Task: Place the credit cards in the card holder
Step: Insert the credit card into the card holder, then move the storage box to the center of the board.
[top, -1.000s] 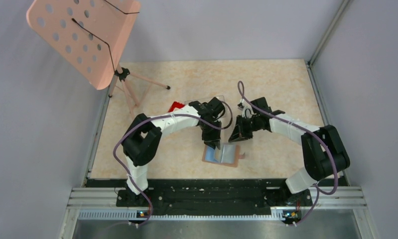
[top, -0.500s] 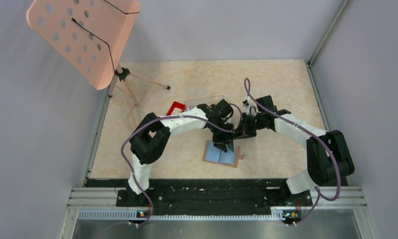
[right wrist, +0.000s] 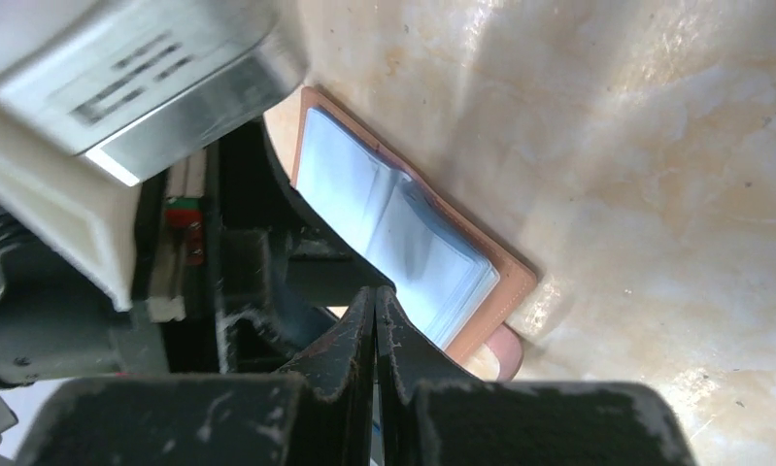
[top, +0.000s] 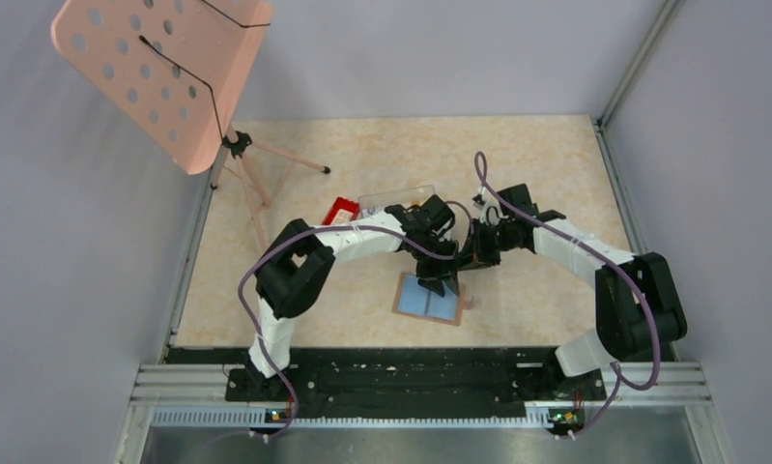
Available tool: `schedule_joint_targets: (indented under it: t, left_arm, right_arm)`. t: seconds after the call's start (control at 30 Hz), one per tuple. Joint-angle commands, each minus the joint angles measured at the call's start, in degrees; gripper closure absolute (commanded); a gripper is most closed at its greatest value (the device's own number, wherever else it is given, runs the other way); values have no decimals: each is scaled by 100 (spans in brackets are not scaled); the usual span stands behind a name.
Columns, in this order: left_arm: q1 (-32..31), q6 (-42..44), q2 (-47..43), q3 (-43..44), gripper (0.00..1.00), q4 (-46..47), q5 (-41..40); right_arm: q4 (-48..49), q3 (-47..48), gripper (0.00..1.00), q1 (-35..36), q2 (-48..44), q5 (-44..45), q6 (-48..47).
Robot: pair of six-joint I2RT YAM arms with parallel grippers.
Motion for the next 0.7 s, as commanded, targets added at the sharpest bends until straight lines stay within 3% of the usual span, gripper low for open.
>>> schedule_joint_targets:
  t: [0.0, 0.3, 0.4, 0.67]
  left_arm:
    - [118, 41, -843, -255, 53, 715, -149]
    - [1109, -465, -2329, -2048, 51, 2335, -64]
    - [1656, -686, -2775, -2596, 50, 2701, 9]
    - [2177, -177, -3144, -2664, 49, 1936, -39]
  right_arm:
    - [-131, 619, 100, -18, 194, 137, -281]
    - [-469, 2084, 90, -22, 1251, 309, -508]
    - [-689, 2699, 81, -18, 1678, 611, -528]
    - [-1177, 4377, 61, -20, 3088, 1179, -493]
